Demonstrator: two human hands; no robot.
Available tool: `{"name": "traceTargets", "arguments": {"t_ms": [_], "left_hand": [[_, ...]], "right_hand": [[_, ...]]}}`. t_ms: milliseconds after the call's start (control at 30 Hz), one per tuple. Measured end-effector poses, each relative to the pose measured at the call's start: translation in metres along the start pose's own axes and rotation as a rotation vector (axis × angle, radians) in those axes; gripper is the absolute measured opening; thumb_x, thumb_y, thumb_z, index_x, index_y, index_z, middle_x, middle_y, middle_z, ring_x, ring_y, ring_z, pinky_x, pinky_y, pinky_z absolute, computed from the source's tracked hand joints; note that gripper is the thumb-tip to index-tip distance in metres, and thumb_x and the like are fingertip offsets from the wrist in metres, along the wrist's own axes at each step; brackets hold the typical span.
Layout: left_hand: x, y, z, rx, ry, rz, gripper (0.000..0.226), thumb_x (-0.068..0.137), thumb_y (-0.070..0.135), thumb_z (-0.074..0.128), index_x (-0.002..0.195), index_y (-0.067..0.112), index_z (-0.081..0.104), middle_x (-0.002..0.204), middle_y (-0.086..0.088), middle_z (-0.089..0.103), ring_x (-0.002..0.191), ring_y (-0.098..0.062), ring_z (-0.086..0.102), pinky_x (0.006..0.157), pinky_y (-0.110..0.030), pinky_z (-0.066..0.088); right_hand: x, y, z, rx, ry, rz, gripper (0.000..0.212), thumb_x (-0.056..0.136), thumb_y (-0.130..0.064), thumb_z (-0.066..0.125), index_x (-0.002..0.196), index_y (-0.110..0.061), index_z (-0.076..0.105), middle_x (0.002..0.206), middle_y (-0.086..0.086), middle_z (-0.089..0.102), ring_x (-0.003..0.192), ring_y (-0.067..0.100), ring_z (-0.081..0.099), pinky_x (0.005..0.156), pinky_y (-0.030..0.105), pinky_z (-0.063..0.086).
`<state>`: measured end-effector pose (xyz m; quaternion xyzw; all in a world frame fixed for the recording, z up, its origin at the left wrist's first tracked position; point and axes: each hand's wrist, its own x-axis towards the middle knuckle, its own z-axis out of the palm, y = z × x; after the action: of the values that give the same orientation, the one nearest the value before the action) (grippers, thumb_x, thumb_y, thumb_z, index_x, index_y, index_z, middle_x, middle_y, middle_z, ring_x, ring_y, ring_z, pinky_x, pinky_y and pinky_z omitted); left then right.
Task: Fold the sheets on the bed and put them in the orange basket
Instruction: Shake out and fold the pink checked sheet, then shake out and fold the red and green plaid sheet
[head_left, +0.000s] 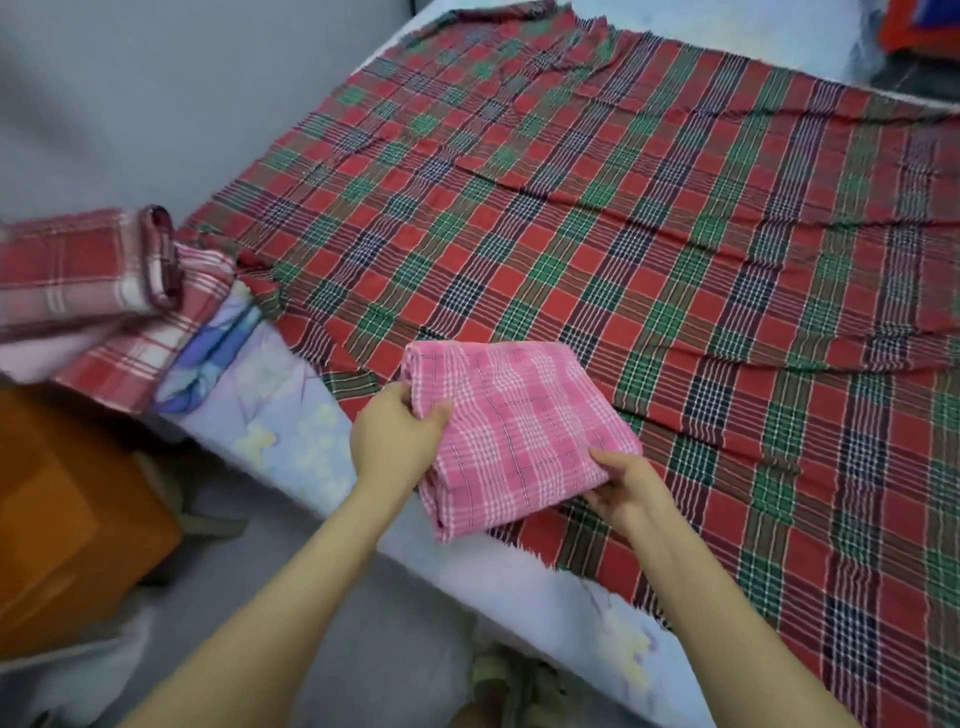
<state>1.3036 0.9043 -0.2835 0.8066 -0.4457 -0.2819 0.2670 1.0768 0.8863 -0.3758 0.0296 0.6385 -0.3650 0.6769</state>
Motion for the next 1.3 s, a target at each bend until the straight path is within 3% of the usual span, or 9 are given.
{"name": "traceTargets", "arguments": {"t_ms": [133,233,367,667,833,900,1000,1167,1300], "left_hand": [[-0.003,0.002,-0.076,-0.061,0.072,-0.038,0.024,0.079,0.036,0.068,0.088,0.013,0.064,0.086,-0.001,0.066,0.083,-0.023,0.061,0.072,-0.03,0.045],[0.002,-0.011,-0.133,-0.153,0.167,-0.112,0.027,0.082,0.029,0.068,0.101,0.009,0.068,0.099,-0.008,0.07,0.095,-0.028,0.063,0.083,-0.037,0.049],[0.015,-0.039,-0.2,-0.293,0.265,-0.162,0.023,0.087,0.016,0.063,0.108,0.006,0.065,0.103,-0.007,0.066,0.095,-0.026,0.061,0.085,-0.037,0.047],[0.157,-0.143,-0.369,-0.319,0.366,-0.234,0.017,0.09,0.03,0.058,0.1,0.016,0.061,0.1,-0.004,0.067,0.09,-0.027,0.065,0.085,-0.049,0.052],[0.289,-0.207,-0.461,-0.184,0.338,-0.225,0.021,0.089,0.033,0.058,0.101,0.016,0.063,0.1,-0.005,0.068,0.09,-0.027,0.065,0.083,-0.05,0.052],[0.323,-0.228,-0.466,-0.083,0.279,-0.287,0.019,0.088,0.029,0.059,0.098,0.013,0.065,0.1,-0.009,0.069,0.09,-0.029,0.064,0.081,-0.045,0.052],[0.362,-0.243,-0.453,0.431,0.165,-0.422,0.028,0.086,0.021,0.054,0.111,0.008,0.056,0.114,-0.017,0.058,0.103,-0.035,0.056,0.083,-0.042,0.047],[0.407,-0.224,-0.416,0.647,0.214,-0.087,0.029,0.085,0.016,0.053,0.112,0.006,0.058,0.114,-0.018,0.053,0.104,-0.036,0.049,0.084,-0.042,0.041],[0.454,-0.2,-0.398,0.548,0.175,-0.008,0.026,0.086,0.013,0.051,0.108,0.006,0.063,0.109,-0.018,0.057,0.103,-0.037,0.051,0.086,-0.041,0.04]], "right_hand": [[-0.071,-0.012,0.045,-0.063,-0.14,-0.086,0.02,0.08,0.009,0.058,0.099,0.003,0.059,0.064,0.005,0.067,0.049,0.015,0.06,0.04,0.018,0.046],[-0.116,-0.022,0.097,-0.213,-0.202,-0.202,0.012,0.078,0.011,0.06,0.084,0.0,0.059,0.068,0.006,0.062,0.052,0.016,0.056,0.037,0.016,0.044],[-0.142,-0.008,0.177,-0.314,-0.307,-0.29,0.042,0.073,0.015,0.063,0.113,0.009,0.053,0.053,0.003,0.061,0.034,0.007,0.052,0.034,0.015,0.039],[-0.144,0.086,0.419,-0.301,-0.439,-0.265,0.061,0.06,0.014,0.069,0.117,0.015,0.049,0.068,0.013,0.062,0.044,0.017,0.058,0.044,0.023,0.046],[-0.133,0.141,0.549,-0.271,-0.402,-0.248,0.051,0.07,0.019,0.064,0.11,-0.006,0.046,0.086,0.014,0.063,0.063,0.024,0.06,0.049,0.026,0.048],[-0.107,0.162,0.576,-0.231,-0.324,-0.255,0.066,0.058,0.019,0.069,0.117,-0.004,0.046,0.095,0.022,0.066,0.075,0.031,0.064,0.059,0.034,0.053],[-0.033,0.204,0.594,-0.304,-0.232,-0.223,0.098,0.036,0.011,0.065,0.132,-0.003,0.045,0.098,0.025,0.067,0.077,0.032,0.064,0.059,0.036,0.054],[-0.079,0.173,0.6,-0.563,-0.186,0.013,0.028,0.073,0.018,0.058,0.089,-0.005,0.057,0.072,0.012,0.06,0.059,0.023,0.056,0.051,0.026,0.047],[-0.068,0.12,0.582,-0.813,-0.216,0.039,0.027,0.073,0.017,0.055,0.088,-0.006,0.062,0.079,0.009,0.067,0.077,0.023,0.063,0.071,0.034,0.049]]}}
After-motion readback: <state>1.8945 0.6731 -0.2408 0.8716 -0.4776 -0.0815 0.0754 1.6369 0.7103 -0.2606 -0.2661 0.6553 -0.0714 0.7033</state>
